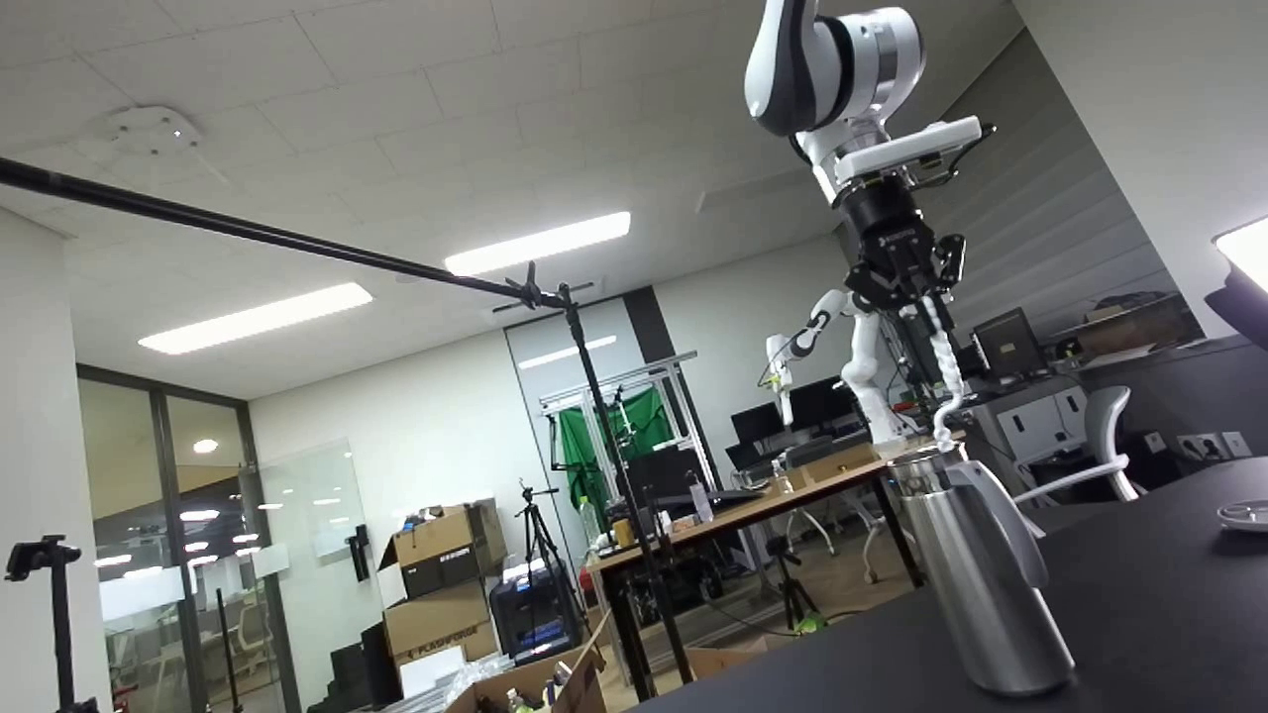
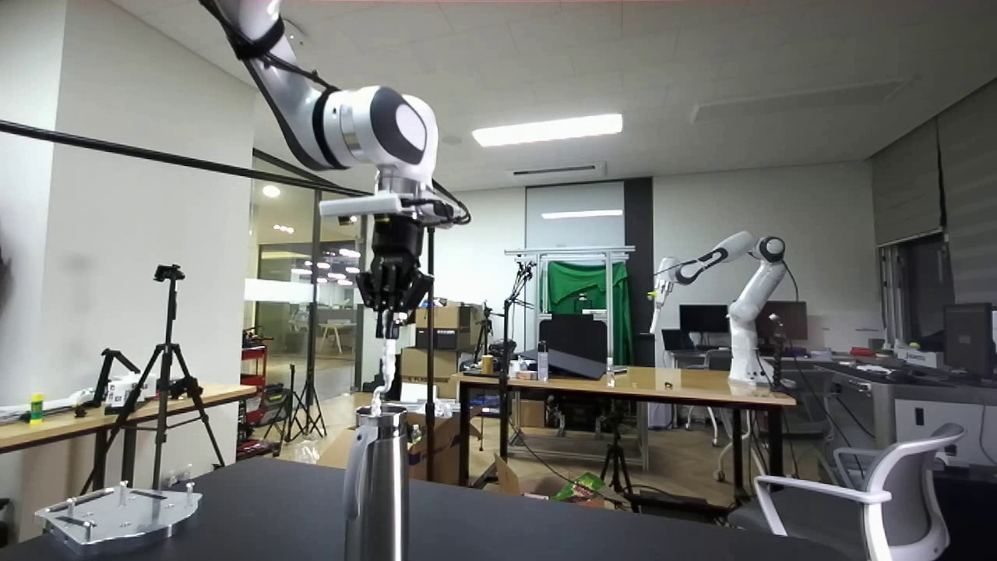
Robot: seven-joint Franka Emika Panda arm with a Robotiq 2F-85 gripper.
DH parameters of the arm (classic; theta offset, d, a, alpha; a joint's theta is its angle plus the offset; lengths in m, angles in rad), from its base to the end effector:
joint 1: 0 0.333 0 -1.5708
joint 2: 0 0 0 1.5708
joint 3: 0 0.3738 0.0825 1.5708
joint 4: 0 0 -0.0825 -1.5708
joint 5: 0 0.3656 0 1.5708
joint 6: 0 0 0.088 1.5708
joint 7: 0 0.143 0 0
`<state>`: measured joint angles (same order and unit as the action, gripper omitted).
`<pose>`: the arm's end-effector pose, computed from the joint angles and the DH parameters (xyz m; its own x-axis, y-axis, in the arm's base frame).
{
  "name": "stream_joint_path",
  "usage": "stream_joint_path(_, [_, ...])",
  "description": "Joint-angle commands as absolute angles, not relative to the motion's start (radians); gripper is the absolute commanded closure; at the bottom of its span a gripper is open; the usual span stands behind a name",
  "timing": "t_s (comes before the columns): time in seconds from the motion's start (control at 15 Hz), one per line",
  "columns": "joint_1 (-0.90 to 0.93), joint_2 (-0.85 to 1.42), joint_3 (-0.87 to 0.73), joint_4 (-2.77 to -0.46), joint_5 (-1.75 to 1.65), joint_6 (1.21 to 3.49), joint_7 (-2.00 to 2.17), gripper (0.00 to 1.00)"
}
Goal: Use the brush to scrub inside the jar
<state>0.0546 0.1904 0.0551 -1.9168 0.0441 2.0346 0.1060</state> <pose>0.5818 0.0665 0.4198 0.9969 -0.0165 -0.0775 -0.0196 -0.9990 -0.0403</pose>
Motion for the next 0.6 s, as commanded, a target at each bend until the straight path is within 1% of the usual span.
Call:
stream_joint_path(0.0, [0.066, 0.346, 0.056, -1.794, 0.027, 2.008, 0.083, 0.96])
stream_joint_path(0.27, [0.089, 0.408, 0.062, -1.746, 0.023, 2.001, 0.084, 0.96])
stream_joint_path(0.53, [0.117, 0.352, 0.068, -1.724, 0.011, 1.928, 0.095, 0.96])
